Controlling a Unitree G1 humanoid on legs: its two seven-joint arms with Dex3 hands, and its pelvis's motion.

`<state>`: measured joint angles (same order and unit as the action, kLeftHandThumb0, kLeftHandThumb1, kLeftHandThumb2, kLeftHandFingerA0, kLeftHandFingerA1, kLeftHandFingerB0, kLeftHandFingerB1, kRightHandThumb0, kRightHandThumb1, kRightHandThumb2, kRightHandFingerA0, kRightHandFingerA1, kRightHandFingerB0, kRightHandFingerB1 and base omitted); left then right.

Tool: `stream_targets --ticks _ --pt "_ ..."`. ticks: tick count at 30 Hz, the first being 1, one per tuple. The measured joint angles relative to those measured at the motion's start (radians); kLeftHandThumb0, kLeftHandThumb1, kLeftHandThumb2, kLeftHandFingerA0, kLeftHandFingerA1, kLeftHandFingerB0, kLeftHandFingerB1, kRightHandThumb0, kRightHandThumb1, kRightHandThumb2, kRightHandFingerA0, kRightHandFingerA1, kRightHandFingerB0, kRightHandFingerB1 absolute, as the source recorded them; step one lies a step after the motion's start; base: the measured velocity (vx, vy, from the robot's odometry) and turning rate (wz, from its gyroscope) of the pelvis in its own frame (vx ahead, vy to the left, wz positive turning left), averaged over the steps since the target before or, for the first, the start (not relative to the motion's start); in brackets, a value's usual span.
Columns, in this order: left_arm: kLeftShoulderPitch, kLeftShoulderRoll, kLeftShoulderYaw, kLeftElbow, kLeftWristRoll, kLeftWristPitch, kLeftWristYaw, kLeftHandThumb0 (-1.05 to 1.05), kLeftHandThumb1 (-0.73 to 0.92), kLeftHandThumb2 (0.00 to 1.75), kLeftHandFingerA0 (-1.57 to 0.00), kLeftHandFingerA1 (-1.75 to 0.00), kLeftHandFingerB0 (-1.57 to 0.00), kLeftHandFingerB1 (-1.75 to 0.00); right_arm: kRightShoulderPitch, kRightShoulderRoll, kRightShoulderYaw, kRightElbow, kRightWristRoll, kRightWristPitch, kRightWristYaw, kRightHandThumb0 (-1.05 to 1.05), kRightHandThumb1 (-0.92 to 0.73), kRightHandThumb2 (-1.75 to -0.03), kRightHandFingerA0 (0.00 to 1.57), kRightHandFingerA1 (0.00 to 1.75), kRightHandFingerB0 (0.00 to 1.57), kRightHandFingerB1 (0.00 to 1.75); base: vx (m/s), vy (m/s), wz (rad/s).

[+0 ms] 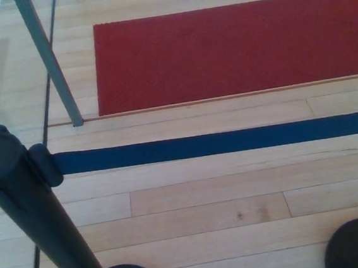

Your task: The robot walks towards a pair of stanchion kept in front of it and uses the right hand to grab on the strap of the right stanchion that is being connected to the left stanchion. After removing it from the stanchion on the left, it releases the strap and lets it retract back to the stanchion on the right.

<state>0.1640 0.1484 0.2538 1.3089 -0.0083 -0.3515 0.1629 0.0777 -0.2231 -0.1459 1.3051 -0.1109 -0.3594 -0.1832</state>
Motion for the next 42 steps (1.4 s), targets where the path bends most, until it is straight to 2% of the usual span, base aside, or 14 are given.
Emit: stream_targets --ticks 5,6,8,9,10,11,12,13,18,19,26,30,31,42 --pt "0.006 0.0 0.008 0.002 -0.004 0.0 0.0 -0.5 0.05 1.68 -1.47 -1.12 -1.28 -1.2 0.0 0.005 -0.002 -0.004 0.0 -0.007 -0.004 -0.04 -0.33 -1.21 1.02 1.1 0.5 1.1 0.0 0.0 0.0" --pt "0.008 0.0 0.01 0.002 -0.005 0.0 0.0 -0.29 -0.07 1.75 -1.51 -1.13 -1.3 -1.17 0.001 0.009 -0.002 -0.011 0.0 -0.013 -0.009 -0.13 -0.48 -0.98 0.84 1.2 0.13 1.21 0.0 0.0 0.0" --pt "0.009 0.0 0.013 0.003 -0.007 0.0 0.0 -0.29 -0.07 1.75 -1.51 -1.13 -1.3 -1.17 0.005 0.018 0.005 -0.031 -0.004 -0.029 -0.028 -0.13 -0.48 -0.98 0.84 1.2 0.13 1.21 0.0 0.0 0.0" --pt "0.009 0.0 0.016 0.004 -0.008 0.0 0.0 -0.26 -0.09 1.75 -1.5 -1.12 -1.29 -1.16 0.009 0.02 0.01 -0.041 -0.007 -0.037 -0.04 -0.24 -0.48 -0.94 0.55 1.42 0.03 1.0 0.0 0.0 0.0" --pt "0.009 0.0 0.019 0.004 -0.009 0.0 0.0 -0.26 -0.09 1.75 -1.5 -1.12 -1.29 -1.16 0.015 0.021 0.018 -0.055 -0.013 -0.05 -0.057 -0.24 -0.48 -0.94 0.55 1.42 0.03 1.0 0.0 0.0 0.0" --pt "0.009 0.0 0.022 0.004 -0.011 0.0 -0.001 -0.26 0.1 1.75 -1.54 -1.11 -1.28 -1.2 0.023 0.021 0.024 -0.073 -0.018 -0.062 -0.073 -0.65 -0.6 -0.64 0.0 1.12 0.0 0.14 0.0 0.0 0.0" --pt "0.01 0.0 0.026 0.005 -0.012 0.0 -0.001 -0.26 0.1 1.75 -1.54 -1.11 -1.28 -1.2 0.038 0.023 0.03 -0.102 -0.025 -0.082 -0.095 -0.65 -0.6 -0.64 0.0 1.12 0.0 0.14 0.0 0.0 0.0" --pt "0.01 0.0 0.028 0.006 -0.013 0.0 -0.001 -0.35 -0.08 1.75 -1.52 -1.12 -1.28 -1.18 0.043 0.023 0.032 -0.114 -0.028 -0.091 -0.104 -0.98 -0.48 -0.9 0.0 0.66 0.0 0.43 0.0 0.0 0.0" --pt "0.009 0.0 0.029 0.006 -0.013 0.0 -0.001 -0.48 0.06 1.68 -1.52 -1.11 -1.3 -1.18 0.157 0.039 0.044 -0.342 -0.046 -0.102 -0.122 -1.05 -0.58 -0.96 0.0 0.59 0.0 0.46 0.0 0.0 0.0" --pt "0.009 0.0 0.029 0.006 -0.013 0.0 -0.001 -0.42 -0.05 1.64 -1.44 -1.11 -1.22 -1.14 0.173 0.041 0.045 -0.372 -0.047 -0.102 -0.122 -0.96 -0.71 -0.65 0.0 0.0 0.0 0.0 0.0 0.0 0.0" --pt "0.008 -0.001 0.029 0.005 -0.013 0.0 -0.001 -0.41 0.02 1.73 -1.47 -1.09 -1.27 -1.16 0.336 0.061 0.039 -0.68 -0.066 -0.097 -0.121 -1.05 -0.75 -0.89 0.0 0.18 0.0 0.0 0.0 0.0 0.0" --pt "0.006 -0.001 0.029 0.005 -0.013 0.0 -0.001 -0.45 0.01 1.71 -1.47 -1.05 -1.28 -1.14 0.406 0.069 0.026 -0.829 -0.085 -0.092 -0.122 -1.01 -0.69 -0.84 0.0 0.17 0.0 0.0 0.0 0.0 0.0" --pt "0.005 -0.002 0.029 0.005 -0.013 0.0 -0.001 -0.43 -0.01 1.72 -1.47 -1.06 -1.3 -1.13 0.434 0.073 0.018 -0.897 -0.092 -0.091 -0.122 -0.95 -0.74 -0.64 0.0 0.0 0.0 0.0 0.0 0.0 0.0" --pt "-0.003 -0.002 0.03 0.005 -0.013 0.0 -0.001 -0.44 0.04 1.68 -1.48 -1.1 -1.24 -1.16 0.556 0.11 -0.029 -1.327 -0.155 -0.081 -0.121 -0.91 -0.76 -0.63 0.0 0.0 0.0 0.0 0.0 0.0 0.0"
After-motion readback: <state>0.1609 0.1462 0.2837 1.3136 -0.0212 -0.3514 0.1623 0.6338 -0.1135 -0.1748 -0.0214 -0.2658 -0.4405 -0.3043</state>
